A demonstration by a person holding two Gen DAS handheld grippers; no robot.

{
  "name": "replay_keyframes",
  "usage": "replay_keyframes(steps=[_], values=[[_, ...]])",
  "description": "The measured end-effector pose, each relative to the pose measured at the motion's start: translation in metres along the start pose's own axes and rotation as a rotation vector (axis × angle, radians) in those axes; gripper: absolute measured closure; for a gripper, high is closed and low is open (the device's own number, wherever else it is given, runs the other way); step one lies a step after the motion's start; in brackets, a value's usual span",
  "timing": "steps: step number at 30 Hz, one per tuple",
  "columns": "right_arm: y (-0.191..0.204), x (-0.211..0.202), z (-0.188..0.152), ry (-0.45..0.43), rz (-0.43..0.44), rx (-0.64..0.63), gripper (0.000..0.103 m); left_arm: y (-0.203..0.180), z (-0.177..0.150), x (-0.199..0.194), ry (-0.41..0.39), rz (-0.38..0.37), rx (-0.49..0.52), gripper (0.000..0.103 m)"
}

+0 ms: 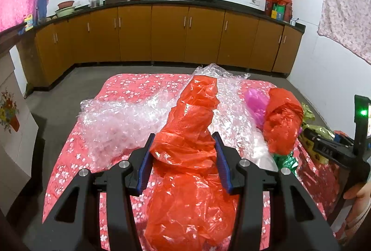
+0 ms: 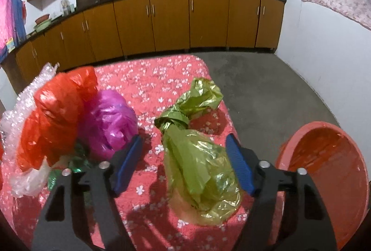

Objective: Collect trash
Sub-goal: 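Grasp the large red bag with the left gripper while the right grasps the green-yellow bag, then carry the red bag and green-yellow bag in both grippers over the basket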

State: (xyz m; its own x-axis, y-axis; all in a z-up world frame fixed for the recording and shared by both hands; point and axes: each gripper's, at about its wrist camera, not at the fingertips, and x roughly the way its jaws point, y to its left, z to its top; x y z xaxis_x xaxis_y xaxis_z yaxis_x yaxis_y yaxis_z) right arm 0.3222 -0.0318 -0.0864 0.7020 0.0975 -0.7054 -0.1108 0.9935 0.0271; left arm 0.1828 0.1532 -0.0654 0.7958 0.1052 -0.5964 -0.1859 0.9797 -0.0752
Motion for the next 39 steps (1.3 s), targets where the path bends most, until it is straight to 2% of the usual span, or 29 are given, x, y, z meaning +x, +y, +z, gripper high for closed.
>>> replay_keyframes(steps=[3, 5, 6, 8, 14, 23, 30, 39], values=[[-0.002, 0.007, -0.002, 0.038, 0.006, -0.005, 0.055, -0.002, 0.000, 0.002, 0.002, -0.004, 0.001, 0.054], [-0.005, 0.010, -0.004, 0.054, 0.019, 0.008, 0.073, -0.004, 0.000, 0.002, 0.001, -0.007, 0.005, 0.054], [-0.006, 0.010, -0.005, 0.055, 0.021, 0.012, 0.077, -0.004, 0.000, 0.002, 0.001, -0.007, 0.006, 0.054], [-0.007, 0.007, -0.006, 0.053, 0.030, 0.018, 0.092, -0.005, 0.000, 0.002, 0.004, -0.012, 0.007, 0.054], [-0.010, -0.015, -0.013, 0.012, 0.066, 0.036, 0.094, -0.014, 0.004, -0.003, -0.002, -0.023, 0.016, 0.054], [-0.031, -0.092, -0.026, -0.085, 0.123, 0.090, 0.094, -0.046, 0.005, -0.023, -0.024, -0.089, 0.047, 0.054], [-0.067, -0.146, -0.045, -0.146, 0.058, 0.107, 0.094, -0.087, 0.001, -0.034, -0.024, -0.165, 0.096, 0.054], [-0.130, -0.180, -0.067, -0.174, -0.033, 0.182, 0.094, -0.151, 0.002, -0.042, -0.017, -0.290, 0.162, 0.054]])
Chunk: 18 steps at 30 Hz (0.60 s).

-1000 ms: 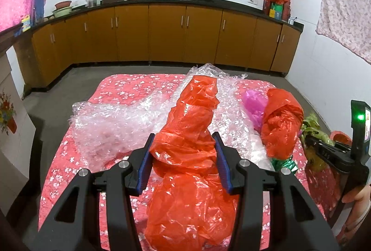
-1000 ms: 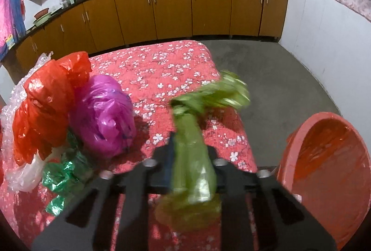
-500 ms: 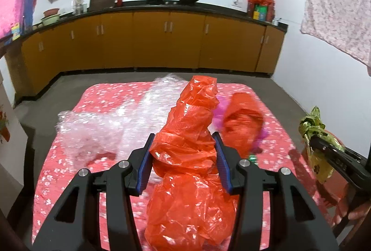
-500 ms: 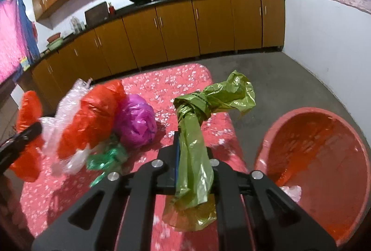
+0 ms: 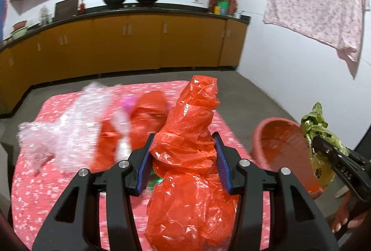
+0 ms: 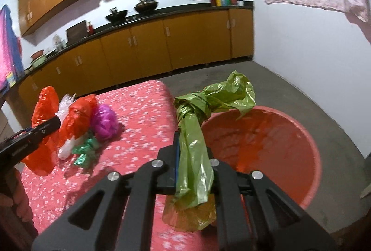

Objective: Collect trash
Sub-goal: 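Carry the red bag and green-yellow bag in both grippers over the basket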

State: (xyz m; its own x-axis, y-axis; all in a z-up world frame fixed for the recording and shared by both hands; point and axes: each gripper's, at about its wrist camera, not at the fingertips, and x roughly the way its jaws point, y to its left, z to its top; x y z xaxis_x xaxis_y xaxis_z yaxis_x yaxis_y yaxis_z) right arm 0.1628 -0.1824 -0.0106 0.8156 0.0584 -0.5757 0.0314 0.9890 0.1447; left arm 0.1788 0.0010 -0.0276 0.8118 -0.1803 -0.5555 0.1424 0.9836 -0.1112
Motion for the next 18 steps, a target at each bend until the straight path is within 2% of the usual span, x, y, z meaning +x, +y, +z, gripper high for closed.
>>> replay_keyframes(steps=[9, 18], values=[[-0.042, -0.010, -0.005, -0.006, -0.047, 0.060, 0.094, -0.068, 0.004, 0.022, 0.032, -0.130, 0.079, 0.054], [-0.070, -0.002, -0.011, 0.007, -0.066, 0.092, 0.094, -0.112, -0.001, 0.049, 0.090, -0.209, 0.131, 0.054]])
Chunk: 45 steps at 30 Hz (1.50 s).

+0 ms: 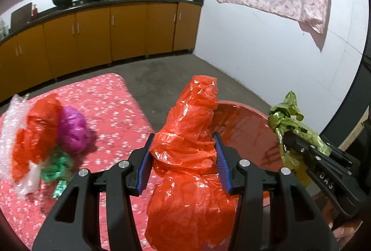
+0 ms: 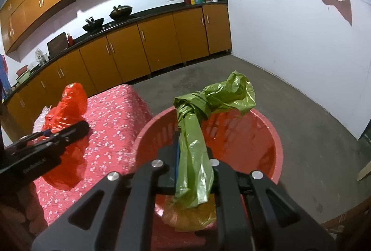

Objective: Collect trash
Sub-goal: 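Carry the red bag and green-yellow bag in both grippers over the basket, then open both grippers to release the bags into the orange basket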

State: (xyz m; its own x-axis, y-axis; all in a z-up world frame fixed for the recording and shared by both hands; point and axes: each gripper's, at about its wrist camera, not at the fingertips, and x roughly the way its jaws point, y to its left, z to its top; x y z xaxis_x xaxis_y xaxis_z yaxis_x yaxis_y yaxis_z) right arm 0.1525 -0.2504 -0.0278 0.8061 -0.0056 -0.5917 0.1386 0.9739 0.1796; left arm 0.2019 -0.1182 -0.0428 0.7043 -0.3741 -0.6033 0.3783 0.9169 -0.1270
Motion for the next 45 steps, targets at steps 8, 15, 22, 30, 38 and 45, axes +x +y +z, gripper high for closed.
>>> replay_keyframes(steps=[8, 15, 22, 30, 38, 45], values=[[-0.018, 0.007, 0.004, -0.002, -0.009, 0.019, 0.094, -0.027, 0.001, 0.026, 0.041, -0.037, 0.034, 0.054], [-0.028, 0.015, 0.007, -0.004, -0.007, 0.026, 0.093, -0.044, 0.003, 0.046, 0.073, -0.054, 0.065, 0.054], [-0.036, 0.016, 0.005, -0.012, -0.007, 0.035, 0.091, -0.054, 0.006, 0.060, 0.092, -0.064, 0.086, 0.054], [-0.043, 0.017, 0.009, -0.017, 0.010, 0.047, 0.090, -0.061, 0.008, 0.073, 0.111, -0.067, 0.098, 0.054], [-0.048, 0.015, 0.005, -0.027, 0.045, 0.077, 0.073, -0.065, 0.010, 0.083, 0.126, -0.066, 0.098, 0.049], [-0.056, 0.011, 0.004, -0.037, 0.031, 0.106, 0.065, -0.054, 0.010, 0.081, 0.132, -0.034, 0.066, 0.042]])
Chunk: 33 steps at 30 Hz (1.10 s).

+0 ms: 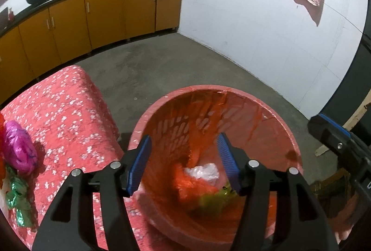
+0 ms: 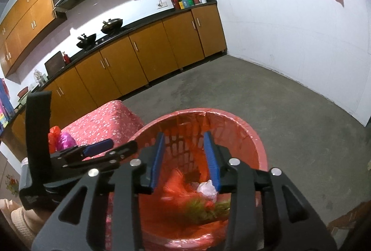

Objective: Collect trash
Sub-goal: 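Open both grippers to release the bags into the orange basket, then reach the right gripper to another red bag and close on it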

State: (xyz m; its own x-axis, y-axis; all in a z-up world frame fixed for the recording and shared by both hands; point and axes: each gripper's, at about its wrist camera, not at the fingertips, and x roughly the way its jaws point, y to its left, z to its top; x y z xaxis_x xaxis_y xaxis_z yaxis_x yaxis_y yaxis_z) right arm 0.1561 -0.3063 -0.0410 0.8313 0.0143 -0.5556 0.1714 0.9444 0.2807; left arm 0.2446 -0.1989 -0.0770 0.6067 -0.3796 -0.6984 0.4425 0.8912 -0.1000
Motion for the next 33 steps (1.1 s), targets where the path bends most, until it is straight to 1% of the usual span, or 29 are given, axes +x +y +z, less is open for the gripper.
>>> replay_keyframes(steps=[3, 5, 6, 8, 10, 11, 14, 16, 18, 23, 25, 26, 27, 29, 31, 33], values=[[0.001, -0.003, -0.002, -0.005, -0.024, -0.014, 0.052, 0.010, -0.003, -0.011, -0.021, 0.035, -0.022, 0.035], [0.004, -0.005, -0.001, -0.018, -0.036, -0.027, 0.037, 0.016, -0.006, -0.020, -0.041, 0.061, -0.030, 0.029], [0.007, -0.007, -0.002, -0.028, -0.043, -0.037, 0.033, 0.019, -0.008, -0.026, -0.054, 0.074, -0.034, 0.026], [0.016, -0.010, -0.003, -0.052, -0.057, -0.058, 0.018, 0.027, -0.013, -0.041, -0.084, 0.106, -0.042, 0.021], [0.027, -0.013, -0.004, -0.085, -0.074, -0.080, 0.011, 0.035, -0.020, -0.057, -0.114, 0.142, -0.045, 0.013], [0.034, -0.014, -0.004, -0.096, -0.080, -0.088, 0.008, 0.041, -0.025, -0.066, -0.133, 0.165, -0.047, 0.012], [0.055, -0.014, -0.005, -0.118, -0.085, -0.122, 0.006, 0.057, -0.038, -0.090, -0.171, 0.224, -0.053, 0.011], [0.075, -0.012, -0.008, -0.114, -0.060, -0.151, 0.006, 0.072, -0.048, -0.105, -0.192, 0.266, -0.069, 0.005], [0.091, -0.010, -0.009, -0.119, -0.041, -0.169, 0.006, 0.088, -0.058, -0.121, -0.218, 0.311, -0.088, 0.005], [0.145, -0.003, -0.018, -0.099, 0.052, -0.220, 0.006, 0.133, -0.089, -0.161, -0.258, 0.462, -0.138, 0.005], [0.174, 0.002, -0.022, -0.094, 0.094, -0.248, 0.007, 0.152, -0.101, -0.176, -0.270, 0.514, -0.170, 0.005], [0.183, 0.003, -0.024, -0.094, 0.104, -0.256, 0.010, 0.164, -0.108, -0.183, -0.275, 0.540, -0.192, 0.005], [0.200, 0.008, -0.026, -0.086, 0.126, -0.268, 0.012, 0.172, -0.112, -0.189, -0.276, 0.556, -0.209, 0.005], [0.224, 0.015, -0.031, -0.060, 0.166, -0.278, 0.020, 0.196, -0.123, -0.200, -0.274, 0.598, -0.254, 0.005], [0.253, 0.026, -0.036, -0.025, 0.205, -0.283, 0.023, 0.218, -0.131, -0.208, -0.270, 0.638, -0.290, 0.005], [0.276, 0.035, -0.040, -0.003, 0.226, -0.288, 0.023, 0.237, -0.137, -0.216, -0.274, 0.671, -0.319, 0.005]])
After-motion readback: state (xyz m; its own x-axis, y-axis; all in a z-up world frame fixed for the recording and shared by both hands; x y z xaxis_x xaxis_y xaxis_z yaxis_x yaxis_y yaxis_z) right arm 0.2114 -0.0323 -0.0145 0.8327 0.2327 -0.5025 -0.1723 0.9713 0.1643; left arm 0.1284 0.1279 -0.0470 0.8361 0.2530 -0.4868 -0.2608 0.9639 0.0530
